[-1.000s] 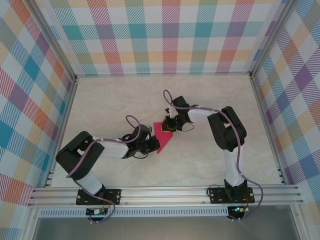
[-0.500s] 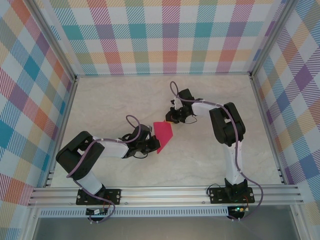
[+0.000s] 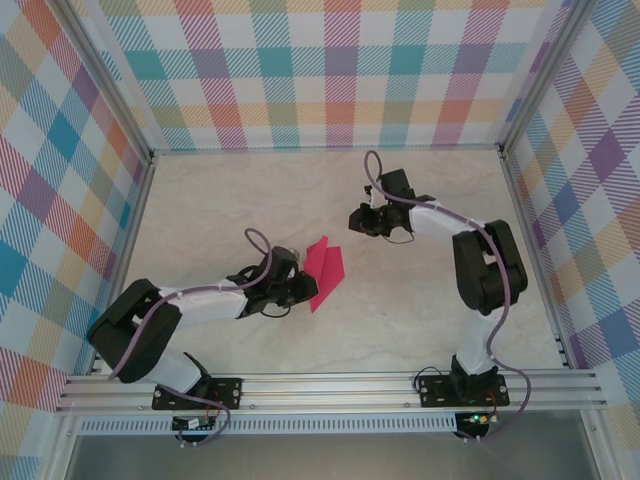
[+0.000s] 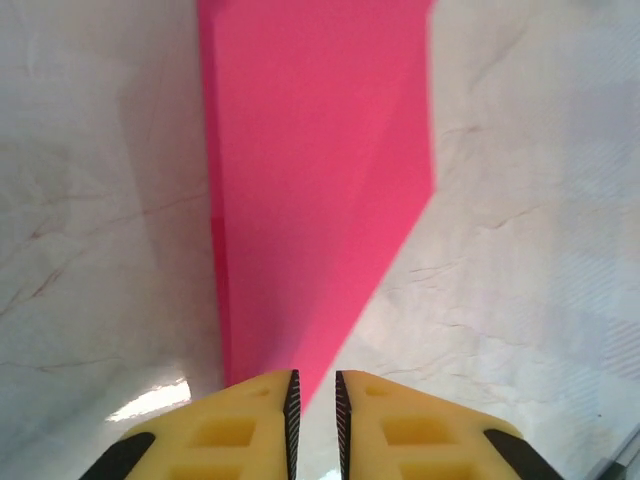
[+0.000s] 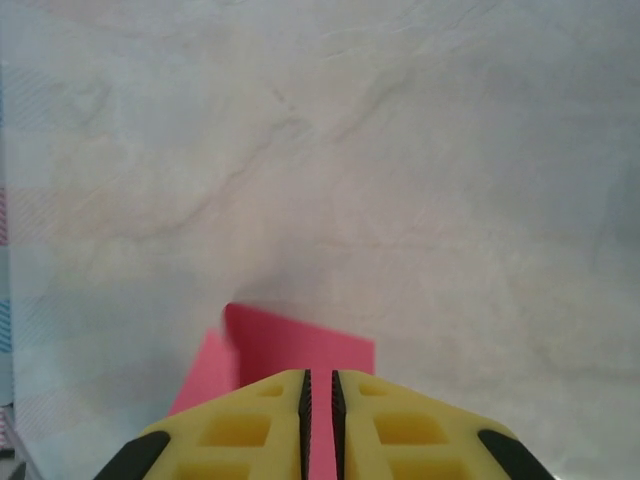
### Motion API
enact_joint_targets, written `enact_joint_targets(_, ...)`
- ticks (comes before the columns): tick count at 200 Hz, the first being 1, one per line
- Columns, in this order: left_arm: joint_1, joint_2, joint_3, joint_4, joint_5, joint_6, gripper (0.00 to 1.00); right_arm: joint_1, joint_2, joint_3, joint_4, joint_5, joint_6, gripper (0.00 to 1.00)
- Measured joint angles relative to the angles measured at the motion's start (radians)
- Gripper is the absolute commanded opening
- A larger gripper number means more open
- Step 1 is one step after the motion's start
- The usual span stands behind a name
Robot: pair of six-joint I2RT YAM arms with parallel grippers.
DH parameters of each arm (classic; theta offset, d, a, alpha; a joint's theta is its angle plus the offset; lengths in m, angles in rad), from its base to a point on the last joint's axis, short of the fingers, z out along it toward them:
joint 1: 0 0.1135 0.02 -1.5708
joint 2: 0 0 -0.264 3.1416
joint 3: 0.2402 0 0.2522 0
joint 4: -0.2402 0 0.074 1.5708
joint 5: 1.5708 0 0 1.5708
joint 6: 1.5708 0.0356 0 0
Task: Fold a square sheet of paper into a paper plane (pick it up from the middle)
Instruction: Fourth fold the wing at the center of the table.
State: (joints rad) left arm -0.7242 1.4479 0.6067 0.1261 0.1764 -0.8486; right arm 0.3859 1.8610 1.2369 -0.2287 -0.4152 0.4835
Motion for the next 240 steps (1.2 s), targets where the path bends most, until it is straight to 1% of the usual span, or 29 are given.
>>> enact_joint_targets(15,0.0,-0.05,0.0,0.0,-0.029,-0.001,0.21,0.026,-0.057,-0.056,0.014,-0.008,0.01,0.19)
enact_joint_targets(33,0.0,-0.089,-0.002,0.002,-0.061,-0.005,0.19,0.072,-0.082,-0.103,0.026,-0.017,0.013,0.19)
enact_joint_targets(78,0.0,-0.107,-0.033,0.01,-0.104,-0.025,0.09,0.2,-0.079,-0.142,0.026,-0.029,0.013,0.17)
enact_joint_targets(109,0.0,-0.084,-0.035,0.038,-0.103,-0.028,0.06,0.257,-0.032,-0.141,0.046,-0.049,0.026,0.15)
enact_joint_targets(157,0.0,-0.029,-0.042,0.089,-0.068,-0.044,0.04,0.272,0.08,-0.116,0.06,-0.067,0.044,0.13)
enact_joint_targets(205,0.0,0.055,-0.047,0.145,0.006,-0.053,0.05,0.272,0.111,-0.094,0.063,-0.064,0.063,0.13)
enact_joint_targets(240,-0.002,0.102,-0.047,0.158,0.041,-0.054,0.06,0.272,0.114,-0.091,0.063,-0.056,0.078,0.13)
